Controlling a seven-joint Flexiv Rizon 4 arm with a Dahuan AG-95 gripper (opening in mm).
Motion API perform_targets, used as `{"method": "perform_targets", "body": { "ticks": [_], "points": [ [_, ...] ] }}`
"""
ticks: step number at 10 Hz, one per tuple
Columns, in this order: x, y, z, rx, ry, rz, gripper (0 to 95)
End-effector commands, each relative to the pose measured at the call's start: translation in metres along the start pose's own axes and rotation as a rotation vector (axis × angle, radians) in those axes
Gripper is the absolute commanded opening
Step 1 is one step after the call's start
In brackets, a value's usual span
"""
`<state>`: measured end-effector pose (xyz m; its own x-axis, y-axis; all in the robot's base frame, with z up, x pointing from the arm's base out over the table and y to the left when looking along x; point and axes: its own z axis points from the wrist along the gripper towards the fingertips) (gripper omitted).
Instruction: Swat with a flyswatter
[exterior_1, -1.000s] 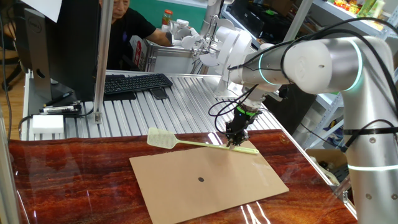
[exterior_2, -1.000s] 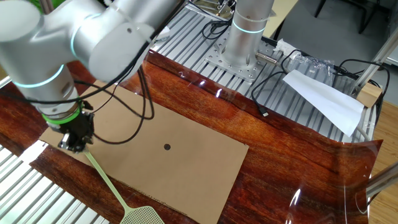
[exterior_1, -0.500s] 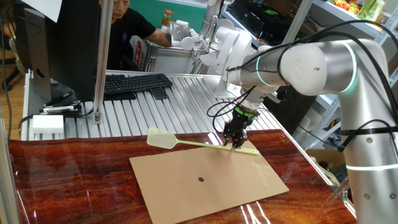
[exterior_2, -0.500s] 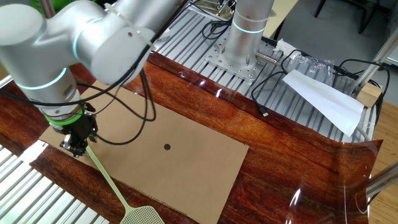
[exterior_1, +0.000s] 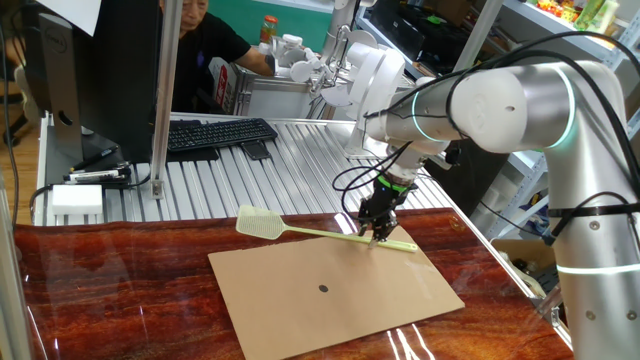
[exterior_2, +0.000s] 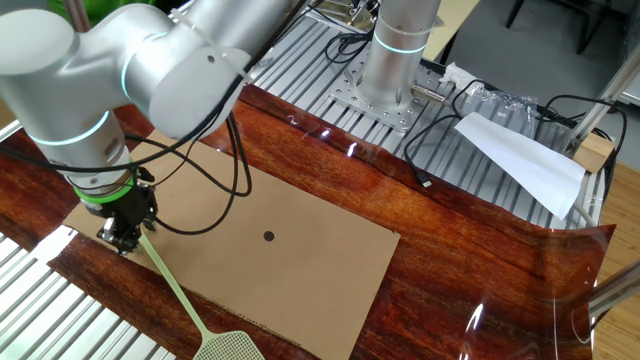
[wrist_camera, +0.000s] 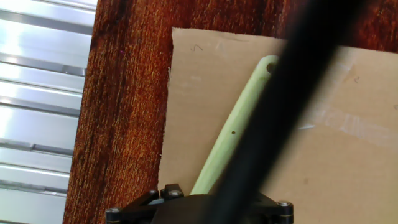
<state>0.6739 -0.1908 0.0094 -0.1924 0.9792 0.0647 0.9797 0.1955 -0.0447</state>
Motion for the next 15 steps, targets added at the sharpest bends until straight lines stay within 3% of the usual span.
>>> {"method": "perform_targets", "body": {
  "ticks": [1, 2, 3, 4, 8, 10, 15],
  "points": [
    [0.0011, -0.0012, 0.0008, -0.022, 0.009, 0.001, 38.0],
    [0.0011, -0.0012, 0.001, -0.044, 0.007, -0.001, 19.0],
    [0.0012, -0.0013, 0.0012, -0.052, 0.005, -0.007, 19.0],
    [0.0012, -0.0013, 0.0011, -0.054, 0.003, -0.014, 0.0],
    [0.0012, -0.0013, 0.0002, -0.077, -0.02, -0.031, 0.0],
    [0.0, -0.0001, -0.0061, -0.087, 0.015, -0.013, 0.0],
    [-0.0011, 0.0007, -0.0083, -0.106, 0.025, -0.02, 0.0]
  ]
}}
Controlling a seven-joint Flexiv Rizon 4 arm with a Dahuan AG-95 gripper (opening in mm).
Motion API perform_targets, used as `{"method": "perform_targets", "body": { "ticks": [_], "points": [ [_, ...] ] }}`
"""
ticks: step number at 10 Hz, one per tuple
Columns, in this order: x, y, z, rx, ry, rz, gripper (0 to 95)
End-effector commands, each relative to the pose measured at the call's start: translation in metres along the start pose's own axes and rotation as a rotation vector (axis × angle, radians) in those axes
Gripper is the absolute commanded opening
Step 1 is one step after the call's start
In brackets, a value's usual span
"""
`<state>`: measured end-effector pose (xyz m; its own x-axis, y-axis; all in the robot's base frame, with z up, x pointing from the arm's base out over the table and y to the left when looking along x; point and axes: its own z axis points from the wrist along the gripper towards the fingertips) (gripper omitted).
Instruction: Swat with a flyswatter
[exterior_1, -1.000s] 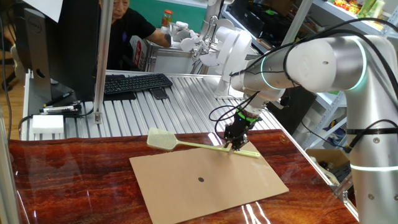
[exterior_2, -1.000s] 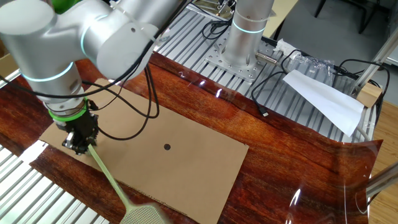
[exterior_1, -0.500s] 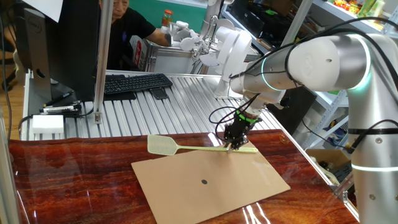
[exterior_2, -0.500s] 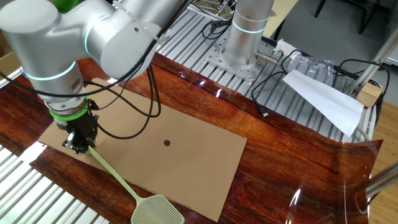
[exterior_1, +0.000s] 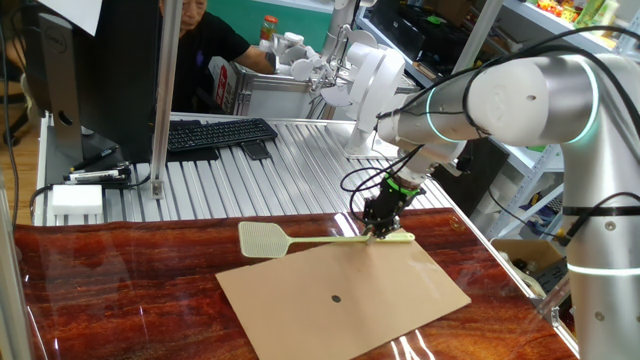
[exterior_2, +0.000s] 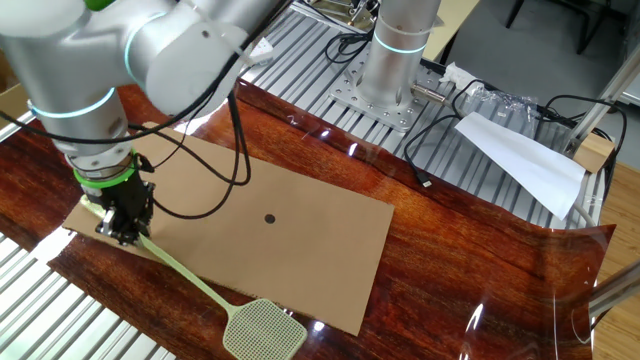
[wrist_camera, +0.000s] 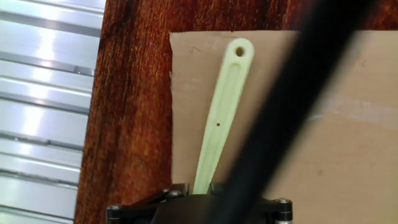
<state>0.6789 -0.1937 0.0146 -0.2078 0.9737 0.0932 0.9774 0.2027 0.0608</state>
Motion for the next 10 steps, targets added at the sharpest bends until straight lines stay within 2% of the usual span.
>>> {"method": "perform_targets", "body": {
  "ticks": [1, 3, 4, 7, 10],
  "points": [
    [0.002, -0.002, -0.004, -0.001, 0.0, -0.006, 0.0],
    [0.001, 0.0, -0.014, 0.005, 0.027, -0.006, 0.0],
    [0.0, 0.001, -0.019, 0.005, 0.026, -0.016, 0.0],
    [0.001, 0.002, -0.024, 0.004, 0.019, -0.033, 0.0],
    [0.001, 0.002, -0.025, -0.006, 0.017, -0.088, 0.0]
  ]
}}
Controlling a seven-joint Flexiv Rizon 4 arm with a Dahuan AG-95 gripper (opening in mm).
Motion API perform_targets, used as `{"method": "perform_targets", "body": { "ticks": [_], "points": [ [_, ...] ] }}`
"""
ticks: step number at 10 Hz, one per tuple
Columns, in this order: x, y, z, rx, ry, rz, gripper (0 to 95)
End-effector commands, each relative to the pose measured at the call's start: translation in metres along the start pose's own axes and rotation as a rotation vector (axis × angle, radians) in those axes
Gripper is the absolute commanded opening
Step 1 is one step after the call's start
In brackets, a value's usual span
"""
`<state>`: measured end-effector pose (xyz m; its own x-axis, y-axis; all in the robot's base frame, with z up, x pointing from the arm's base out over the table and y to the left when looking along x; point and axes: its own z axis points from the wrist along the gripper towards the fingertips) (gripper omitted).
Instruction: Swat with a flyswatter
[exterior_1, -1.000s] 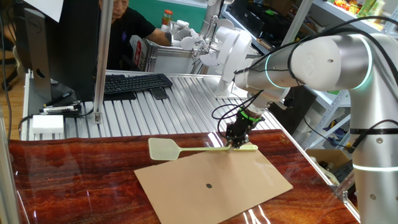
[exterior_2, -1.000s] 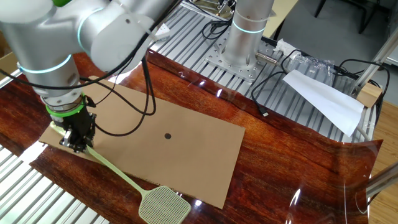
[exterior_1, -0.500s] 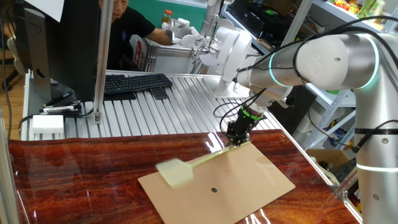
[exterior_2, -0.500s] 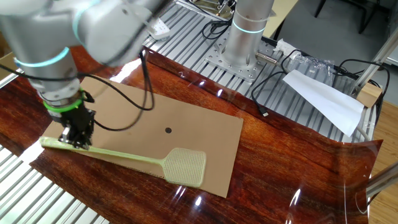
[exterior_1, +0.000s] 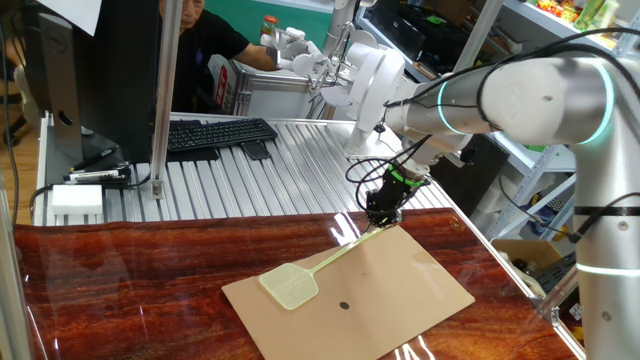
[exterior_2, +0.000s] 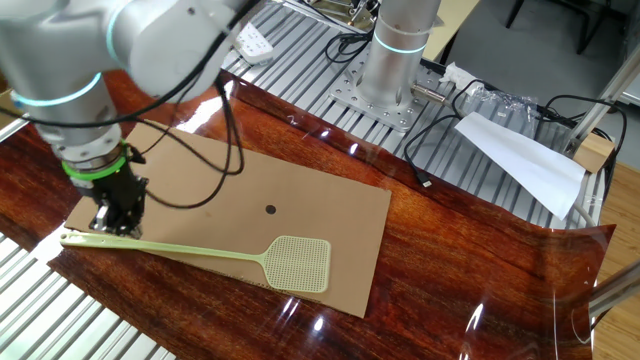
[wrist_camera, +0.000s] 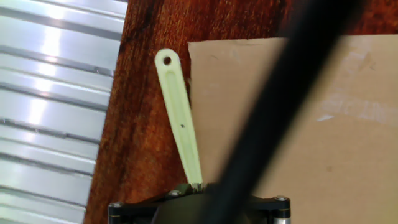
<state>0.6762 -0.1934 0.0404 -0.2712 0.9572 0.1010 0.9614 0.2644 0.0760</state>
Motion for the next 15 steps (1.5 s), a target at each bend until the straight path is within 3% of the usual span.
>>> {"method": "perform_targets", "body": {
  "ticks": [1, 2, 3, 6, 7, 10, 15],
  "points": [
    [-0.001, 0.003, 0.002, 0.009, -0.002, -0.056, 0.0],
    [-0.001, 0.003, 0.002, 0.022, -0.015, -0.101, 0.0],
    [-0.001, 0.003, 0.002, 0.027, -0.022, -0.122, 19.0],
    [-0.002, 0.003, 0.006, 0.039, -0.035, -0.142, 19.0],
    [-0.002, 0.004, 0.011, 0.043, -0.047, -0.151, 38.0],
    [-0.002, 0.004, 0.02, 0.051, -0.063, -0.161, 38.0],
    [-0.003, 0.003, 0.025, 0.053, -0.065, -0.178, 38.0]
  ]
}}
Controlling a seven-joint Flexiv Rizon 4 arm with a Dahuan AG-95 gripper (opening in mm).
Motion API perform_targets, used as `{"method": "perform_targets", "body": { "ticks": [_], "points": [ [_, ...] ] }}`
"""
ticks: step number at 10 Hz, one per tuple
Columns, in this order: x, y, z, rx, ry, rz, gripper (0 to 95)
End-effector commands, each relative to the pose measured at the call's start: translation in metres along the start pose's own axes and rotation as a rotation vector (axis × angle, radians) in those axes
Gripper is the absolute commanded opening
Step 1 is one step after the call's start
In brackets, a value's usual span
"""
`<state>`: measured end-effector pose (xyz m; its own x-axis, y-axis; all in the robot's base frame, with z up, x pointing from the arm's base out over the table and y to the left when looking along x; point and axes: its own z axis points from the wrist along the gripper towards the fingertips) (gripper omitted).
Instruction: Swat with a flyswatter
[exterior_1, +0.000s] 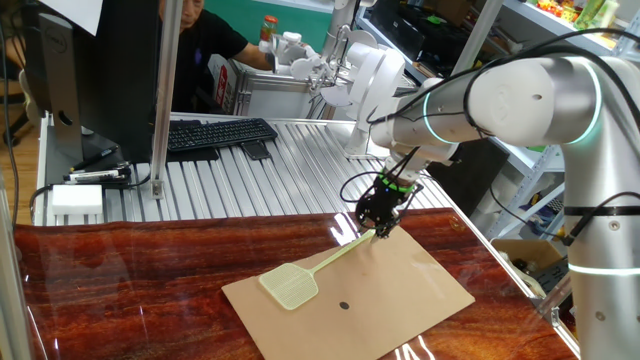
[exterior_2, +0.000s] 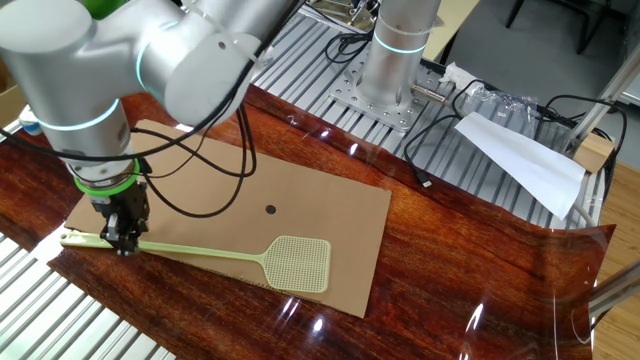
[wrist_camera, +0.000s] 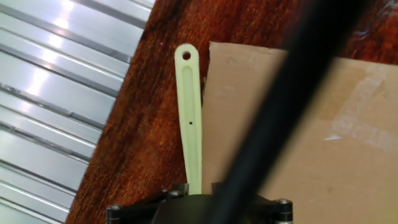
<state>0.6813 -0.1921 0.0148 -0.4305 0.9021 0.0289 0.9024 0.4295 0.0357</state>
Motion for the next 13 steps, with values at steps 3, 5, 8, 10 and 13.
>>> {"method": "perform_targets", "body": {
  "ticks": [3, 5, 8, 10, 13],
  "points": [
    [-0.0001, -0.0001, 0.0022, 0.004, -0.011, -0.011, 38.0],
    [-0.0001, -0.0002, 0.0049, 0.005, -0.015, -0.012, 57.0],
    [-0.0001, -0.0005, 0.0086, 0.005, -0.028, -0.034, 38.0],
    [-0.0005, -0.0006, 0.0081, 0.016, -0.049, -0.069, 19.0],
    [-0.0006, -0.0006, 0.0068, 0.028, -0.07, -0.097, 0.0]
  ]
}}
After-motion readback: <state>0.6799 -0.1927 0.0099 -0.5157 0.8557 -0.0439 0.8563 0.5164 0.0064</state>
